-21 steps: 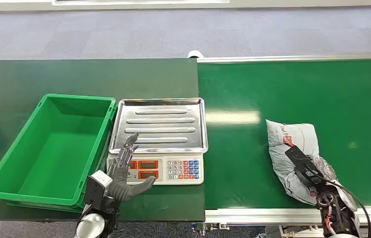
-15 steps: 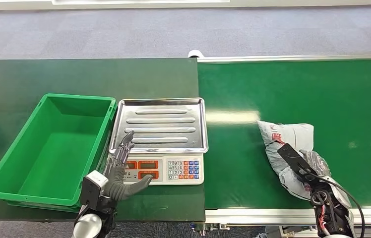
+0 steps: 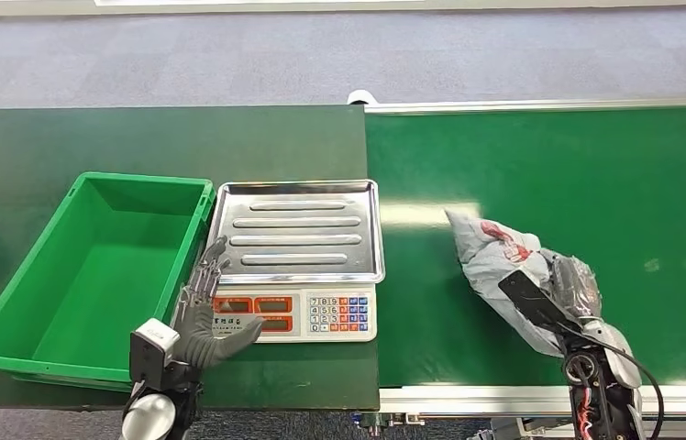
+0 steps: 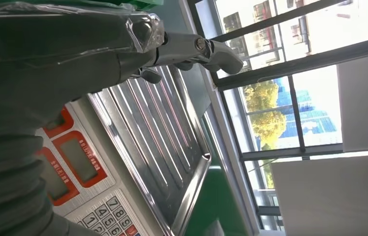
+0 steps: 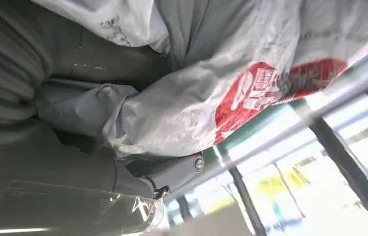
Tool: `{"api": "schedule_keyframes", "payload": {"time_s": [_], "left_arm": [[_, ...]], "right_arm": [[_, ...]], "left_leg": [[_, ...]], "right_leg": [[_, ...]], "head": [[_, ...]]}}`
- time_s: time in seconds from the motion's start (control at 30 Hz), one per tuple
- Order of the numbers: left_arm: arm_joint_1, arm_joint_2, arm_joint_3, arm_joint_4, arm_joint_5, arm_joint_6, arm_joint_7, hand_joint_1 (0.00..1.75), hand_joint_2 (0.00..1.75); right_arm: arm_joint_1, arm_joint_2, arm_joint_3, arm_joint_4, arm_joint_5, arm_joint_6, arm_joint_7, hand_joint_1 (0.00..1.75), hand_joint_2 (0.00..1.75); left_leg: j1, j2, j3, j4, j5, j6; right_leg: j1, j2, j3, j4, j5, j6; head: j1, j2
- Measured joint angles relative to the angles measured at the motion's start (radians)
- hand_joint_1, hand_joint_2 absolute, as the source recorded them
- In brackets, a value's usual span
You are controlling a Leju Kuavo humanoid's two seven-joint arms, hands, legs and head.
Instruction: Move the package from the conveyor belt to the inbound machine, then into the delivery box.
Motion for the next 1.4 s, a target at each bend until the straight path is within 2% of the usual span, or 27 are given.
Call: {"api": "schedule_keyframes", "payload": {"time_s": [0.13,0.27,0.4,0.67,0.83,0.97,1.07,1.27,1.4], "left_arm": [[-0.02,0.007,0.002,0.007,0.021,0.001,-0.021,0.0,1.75],[-0.061,0.014,-0.003,0.037,0.036,-0.001,-0.029,0.0,1.75],[-0.097,0.02,-0.018,0.067,0.04,-0.005,-0.034,0.0,1.75],[-0.171,0.032,-0.049,0.13,0.057,-0.006,-0.045,0.0,1.75],[-0.207,0.035,-0.06,0.159,0.064,-0.006,-0.048,0.0,1.75],[-0.215,0.04,-0.062,0.17,0.065,-0.006,-0.049,0.0,1.75],[-0.215,0.044,-0.062,0.178,0.065,-0.006,-0.049,0.0,1.75],[-0.216,0.052,-0.065,0.191,0.071,-0.008,-0.049,0.0,1.75],[-0.216,0.054,-0.07,0.2,0.075,-0.009,-0.046,0.0,1.75]], "right_arm": [[-0.034,0.007,0.036,-0.099,-0.036,-0.055,-0.073,1.75,1.75],[-0.141,0.008,0.105,-0.134,-0.065,-0.064,-0.119,1.75,1.75],[-0.233,0.011,0.2,-0.139,-0.041,-0.095,-0.137,1.75,1.75],[-0.329,0.03,0.435,-0.132,0.074,-0.107,-0.128,1.75,1.75],[-0.419,0.074,0.665,-0.01,0.113,-0.049,-0.127,1.75,1.75],[-0.459,0.11,0.82,0.11,0.112,-0.053,-0.126,1.75,1.75],[-0.477,0.118,0.881,0.162,0.094,-0.051,-0.127,1.75,1.75],[-0.5,0.138,0.979,0.283,0.031,0.059,-0.163,1.75,1.75],[-0.508,0.164,1.017,0.391,-0.005,0.057,-0.155,1.75,1.75]], "left_leg": [[0.0,0.001,-0.002,0.0,0.001,0.001],[-0.001,0.001,-0.002,0.0,0.002,0.001],[-0.001,0.0,-0.002,0.0,0.003,0.001],[-0.001,0.001,-0.004,0.0,0.003,0.001],[0.0,0.002,-0.003,0.0,0.003,0.001],[0.0,0.0,-0.003,0.0,0.003,0.0],[0.0,0.0,-0.004,0.0,0.003,0.0],[-0.001,0.0,-0.004,0.0,0.003,0.001],[0.0,0.001,-0.003,0.0,0.003,0.0]], "right_leg": [[0.0,0.0,-0.001,0.0,0.001,0.0],[-0.001,0.001,-0.002,0.0,0.002,0.001],[-0.001,0.0,-0.002,0.0,0.002,0.001],[-0.001,0.0,-0.003,0.001,0.002,0.001],[0.0,0.002,-0.004,0.001,0.002,0.001],[0.0,0.0,-0.004,0.001,0.002,0.001],[0.0,0.0,-0.004,0.001,0.002,0.001],[-0.001,0.0,-0.004,0.0,0.002,0.001],[0.0,0.0,-0.004,0.0,0.002,0.001]], "head": [[0.0,0.0],[0.0,0.0],[0.0,0.0],[0.0,0.0],[0.001,0.0],[0.0,0.0],[0.0,0.0],[0.001,0.0],[0.0,0.0]]}}
